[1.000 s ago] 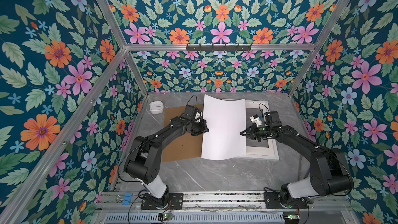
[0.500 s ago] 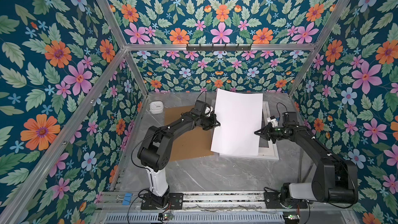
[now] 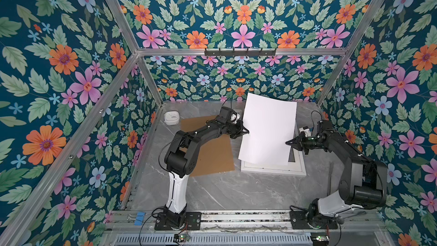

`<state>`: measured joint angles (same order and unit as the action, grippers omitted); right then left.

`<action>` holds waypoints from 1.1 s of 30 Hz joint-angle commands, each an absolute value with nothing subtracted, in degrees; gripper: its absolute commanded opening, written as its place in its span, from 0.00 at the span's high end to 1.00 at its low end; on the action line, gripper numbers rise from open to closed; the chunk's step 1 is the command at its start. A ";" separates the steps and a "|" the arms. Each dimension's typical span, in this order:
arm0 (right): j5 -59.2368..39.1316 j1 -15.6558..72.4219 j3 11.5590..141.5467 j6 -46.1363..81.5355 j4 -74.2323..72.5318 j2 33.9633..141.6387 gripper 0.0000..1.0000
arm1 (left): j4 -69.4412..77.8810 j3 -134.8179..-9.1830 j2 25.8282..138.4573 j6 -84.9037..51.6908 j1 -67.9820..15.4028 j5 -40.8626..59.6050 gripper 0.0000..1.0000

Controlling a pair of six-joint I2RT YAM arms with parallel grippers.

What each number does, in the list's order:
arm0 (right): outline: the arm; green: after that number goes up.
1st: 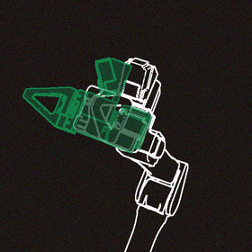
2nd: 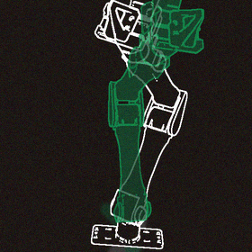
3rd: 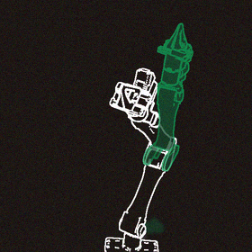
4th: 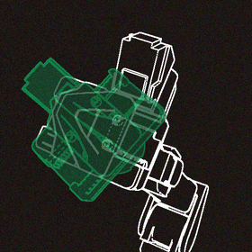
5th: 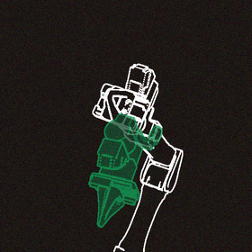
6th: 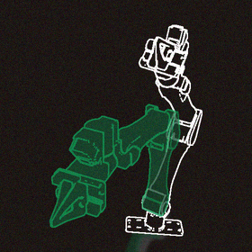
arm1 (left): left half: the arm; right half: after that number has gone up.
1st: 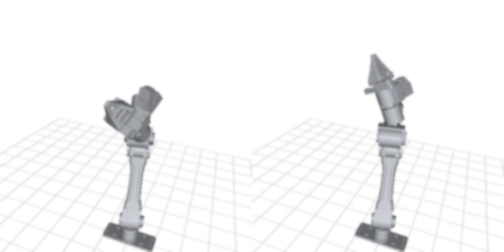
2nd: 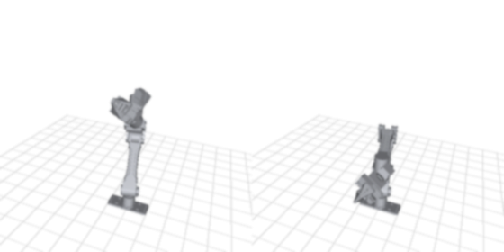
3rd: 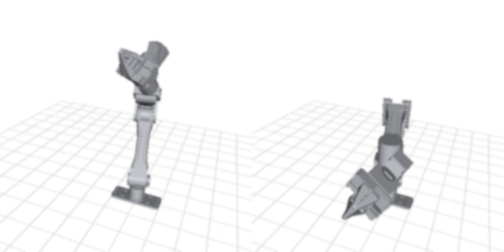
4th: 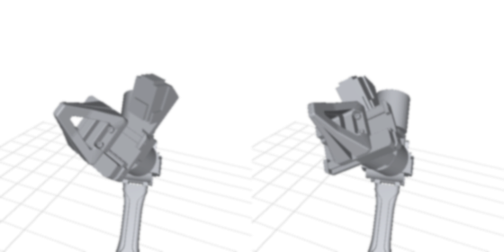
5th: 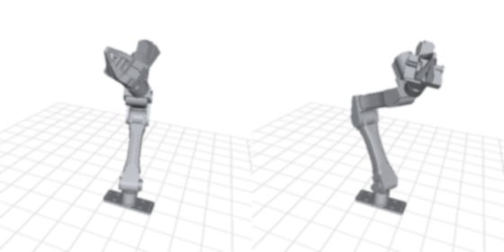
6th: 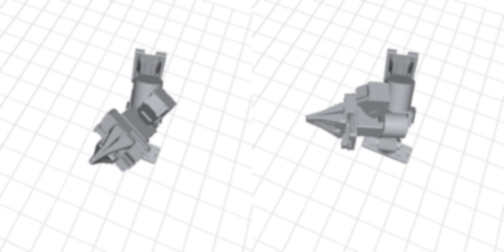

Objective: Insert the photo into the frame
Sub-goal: 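Lift the photo's edges with both grippers and carry it over the picture frame, then lower the photo flat onto the white picture frame with both grippers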

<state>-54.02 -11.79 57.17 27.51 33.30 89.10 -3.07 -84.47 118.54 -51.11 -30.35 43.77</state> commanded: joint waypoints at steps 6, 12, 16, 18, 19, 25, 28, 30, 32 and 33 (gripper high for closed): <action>-56.19 -12.22 59.90 25.01 35.22 93.08 0.95 | -0.44 -86.66 120.96 -54.04 -30.23 47.33 0.97; -55.62 -13.50 59.26 25.98 33.86 93.26 0.74 | -0.31 -87.43 122.15 -54.30 -30.15 48.33 0.97; -54.41 -13.97 57.63 25.66 33.67 92.05 0.64 | -0.31 -88.02 122.94 -54.38 -29.82 49.32 0.97; -53.88 -14.02 56.65 25.71 33.23 91.52 0.64 | -0.34 -88.07 123.11 -54.22 -29.80 49.60 0.98; -53.88 -14.00 56.12 25.88 32.82 91.41 0.65 | -0.35 -88.13 123.26 -54.16 -29.80 49.86 0.98; -53.26 -13.99 52.57 27.32 29.95 90.62 0.71 | -0.53 -87.43 123.51 -53.55 -29.71 50.63 0.98; -52.49 -14.02 50.98 27.73 29.19 89.54 0.78 | -0.52 -86.79 123.24 -53.26 -29.71 50.68 0.98; -51.81 -14.02 49.88 28.18 28.66 88.42 0.84 | -0.53 -86.41 123.09 -52.98 -29.71 50.85 0.98; -51.20 -14.06 48.46 29.19 27.86 86.57 0.91 | -0.40 -85.92 122.92 -52.69 -29.71 50.90 0.98; -50.80 -14.02 47.67 29.69 27.27 85.53 0.94 | -0.27 -85.71 122.88 -52.65 -29.71 50.93 0.98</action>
